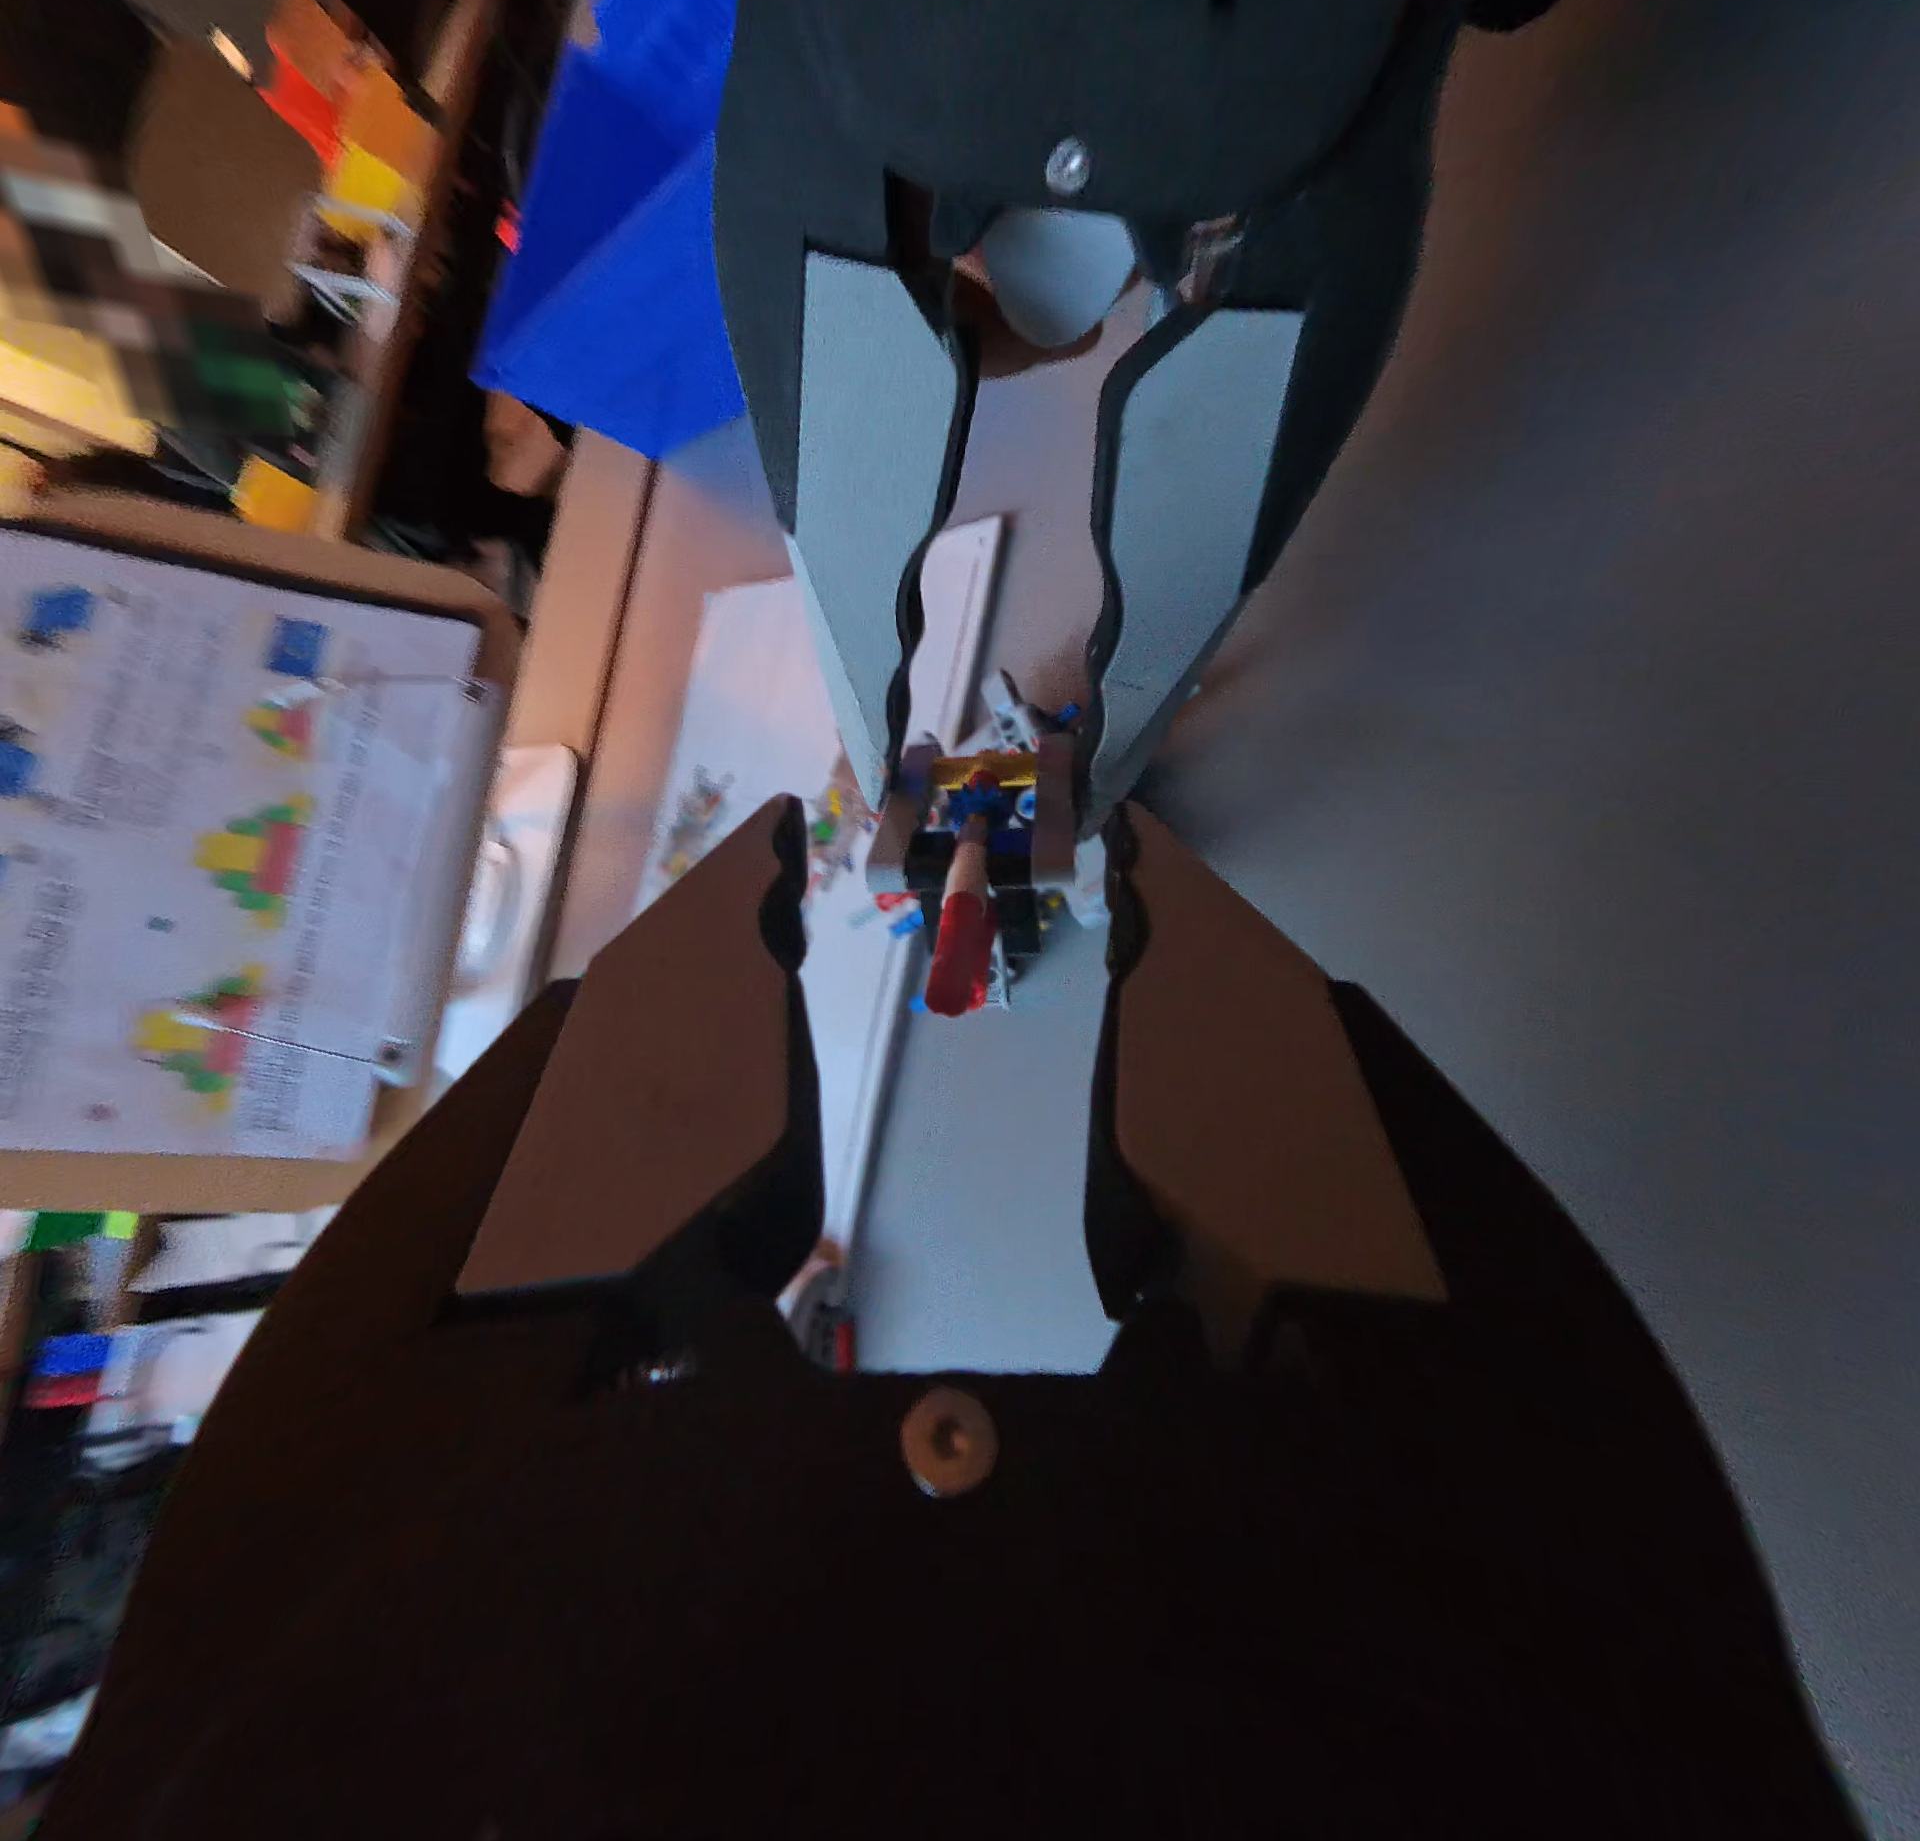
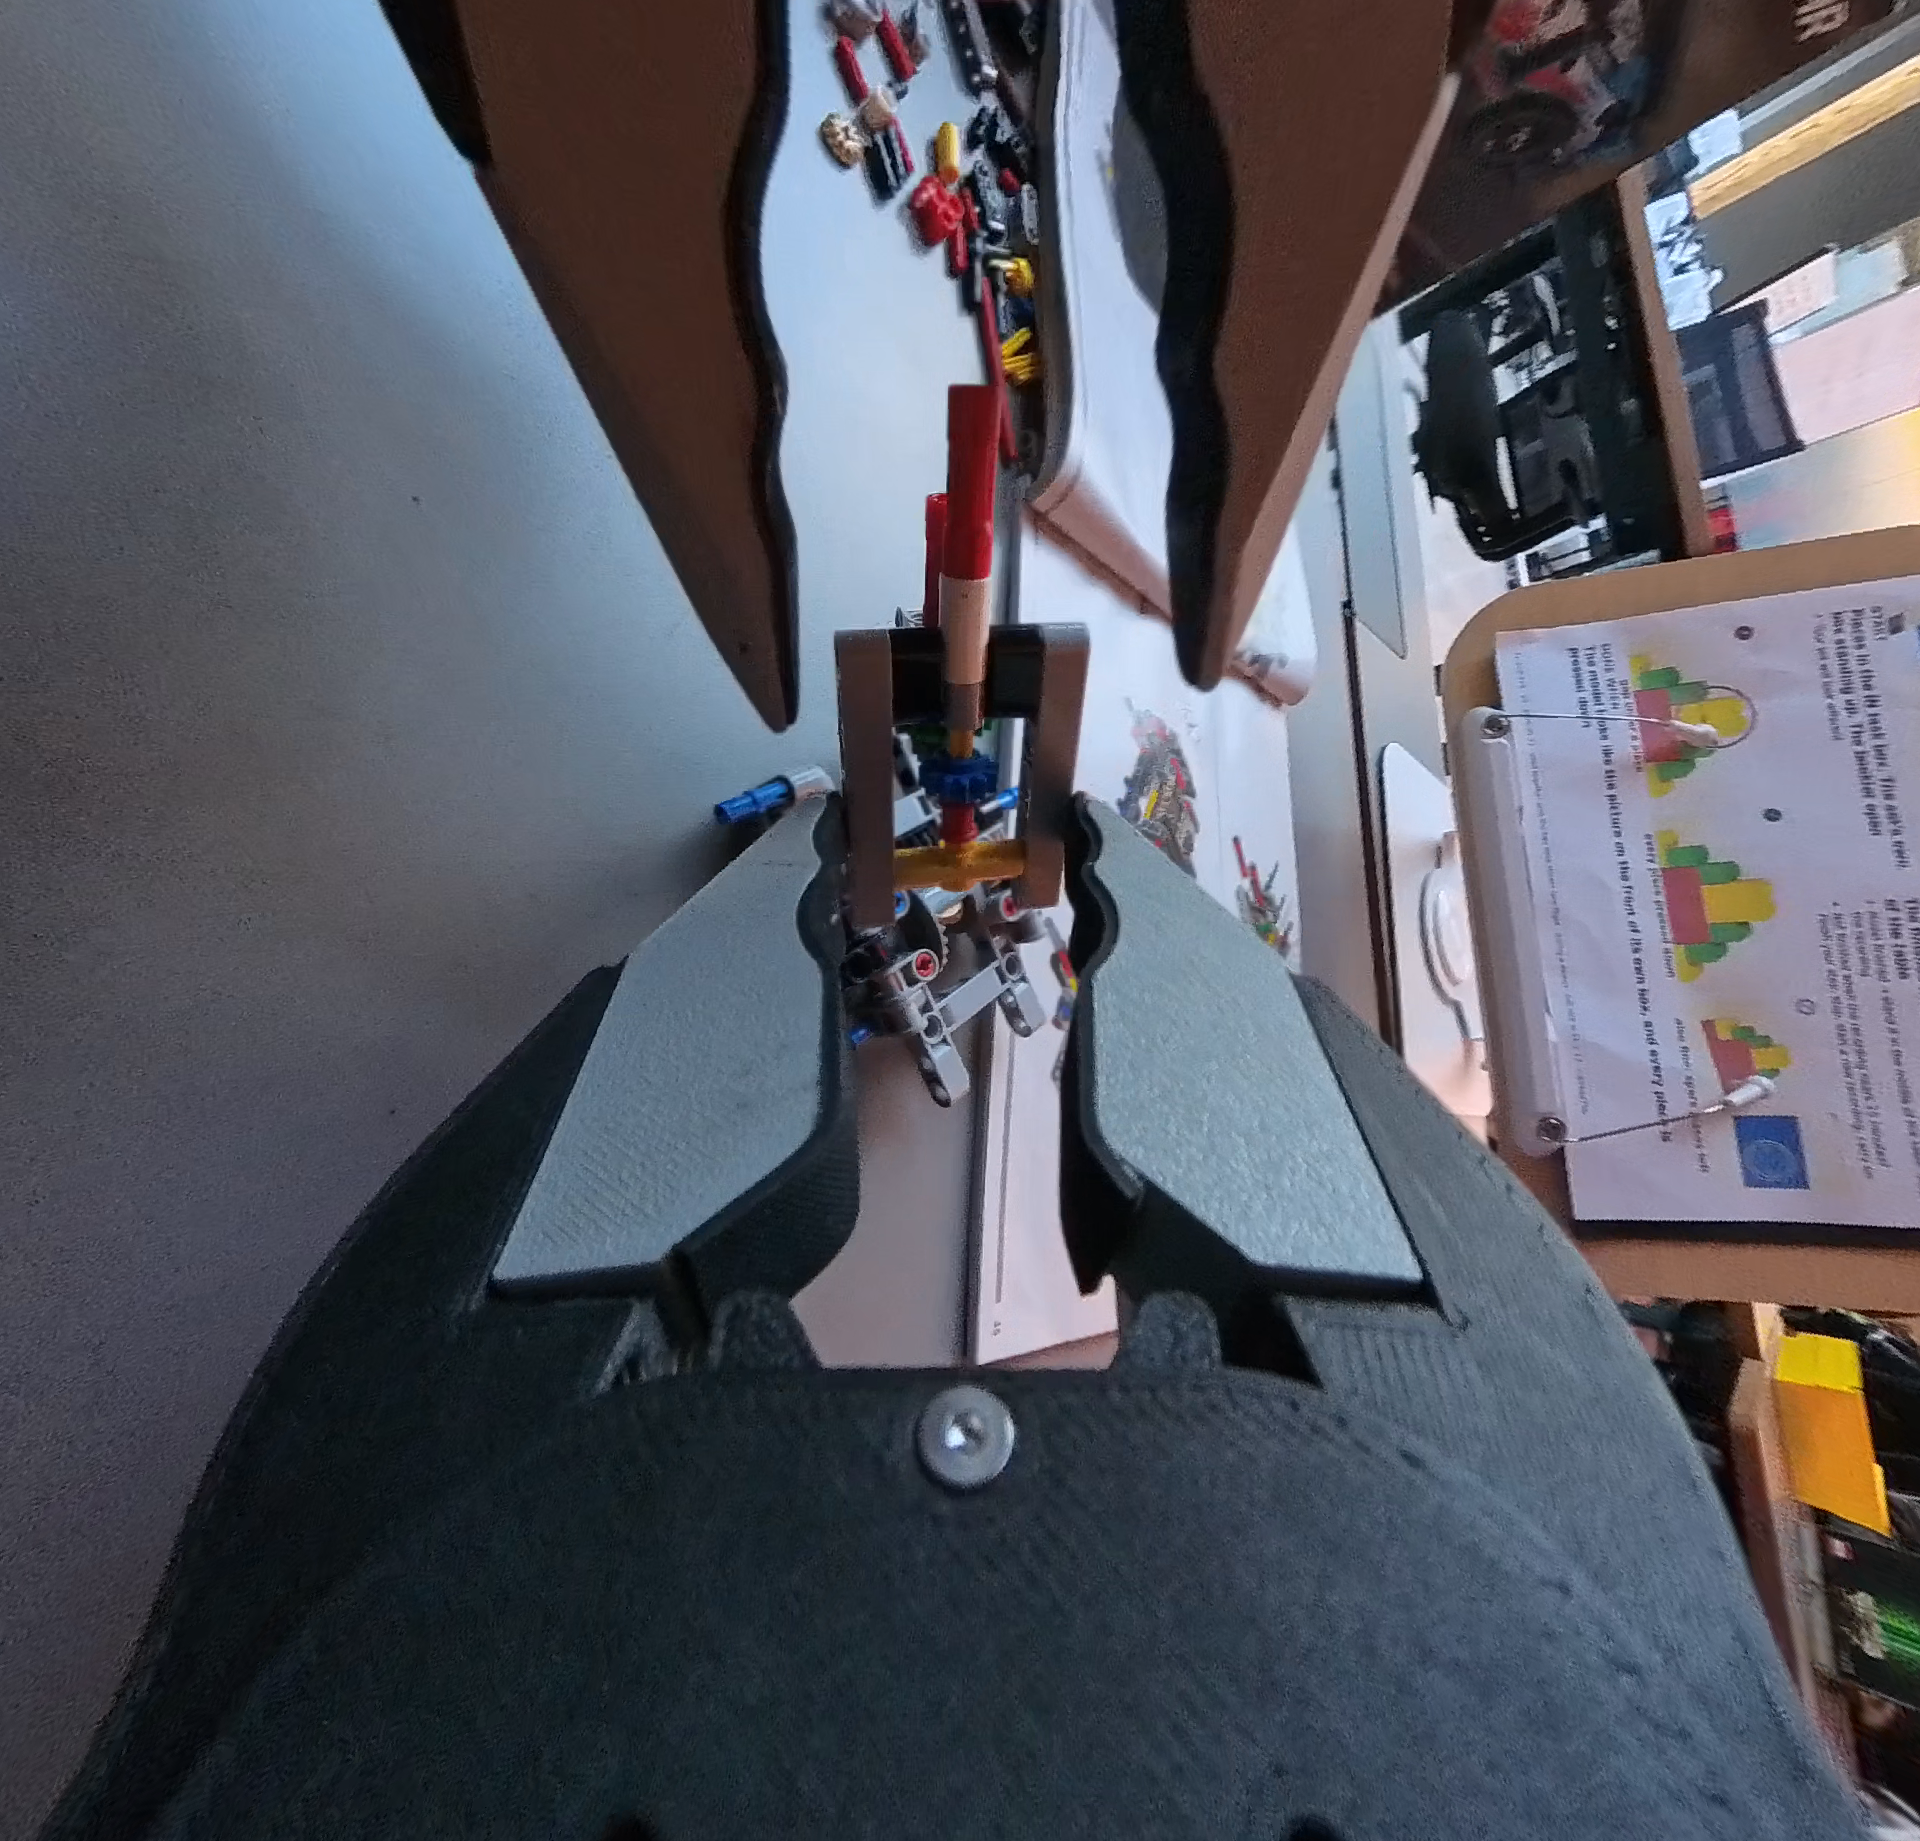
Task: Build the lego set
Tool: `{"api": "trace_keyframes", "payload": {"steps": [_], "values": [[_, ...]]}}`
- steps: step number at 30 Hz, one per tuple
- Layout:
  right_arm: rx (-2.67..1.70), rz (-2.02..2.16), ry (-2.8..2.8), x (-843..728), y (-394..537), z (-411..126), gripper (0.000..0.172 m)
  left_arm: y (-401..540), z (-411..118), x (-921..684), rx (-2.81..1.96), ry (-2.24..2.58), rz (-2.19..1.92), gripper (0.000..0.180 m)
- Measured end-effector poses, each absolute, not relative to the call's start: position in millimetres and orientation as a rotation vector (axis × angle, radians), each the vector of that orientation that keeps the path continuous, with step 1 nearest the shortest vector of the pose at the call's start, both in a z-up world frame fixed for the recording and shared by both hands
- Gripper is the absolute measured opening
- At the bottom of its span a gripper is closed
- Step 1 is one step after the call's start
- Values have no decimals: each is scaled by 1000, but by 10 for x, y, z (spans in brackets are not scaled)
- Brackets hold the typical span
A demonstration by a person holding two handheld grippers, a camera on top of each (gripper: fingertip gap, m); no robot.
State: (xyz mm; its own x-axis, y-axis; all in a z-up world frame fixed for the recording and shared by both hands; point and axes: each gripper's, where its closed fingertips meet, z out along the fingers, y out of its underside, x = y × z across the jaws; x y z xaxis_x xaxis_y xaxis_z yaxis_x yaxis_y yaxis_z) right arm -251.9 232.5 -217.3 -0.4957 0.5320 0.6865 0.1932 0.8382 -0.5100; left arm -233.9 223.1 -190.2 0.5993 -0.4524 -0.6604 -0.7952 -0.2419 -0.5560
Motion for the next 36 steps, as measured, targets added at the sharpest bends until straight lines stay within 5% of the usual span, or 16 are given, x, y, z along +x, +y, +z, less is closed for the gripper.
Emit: {"api": "trace_keyframes", "payload": {"steps": [3,6,16,31,36], "values": [[-538,452,-2123,-2510,2318,-2233,39,2255,-1967,-2387,-1949,920,350,51],[-543,469,-2149,-2508,2288,-2268,39,2245,-2039,-2350,-1977,922,268,27],[-571,550,-2181,-2490,2274,-2271,39,2190,-2228,-2409,-2071,927,164,51],[-542,577,-2155,-2545,2232,-2295,39,2245,-2305,-2497,-2014,911,154,43],[-719,622,-2159,-2414,2633,-2276,56,2201,-2220,-2615,-1902,860,32,42]]}}
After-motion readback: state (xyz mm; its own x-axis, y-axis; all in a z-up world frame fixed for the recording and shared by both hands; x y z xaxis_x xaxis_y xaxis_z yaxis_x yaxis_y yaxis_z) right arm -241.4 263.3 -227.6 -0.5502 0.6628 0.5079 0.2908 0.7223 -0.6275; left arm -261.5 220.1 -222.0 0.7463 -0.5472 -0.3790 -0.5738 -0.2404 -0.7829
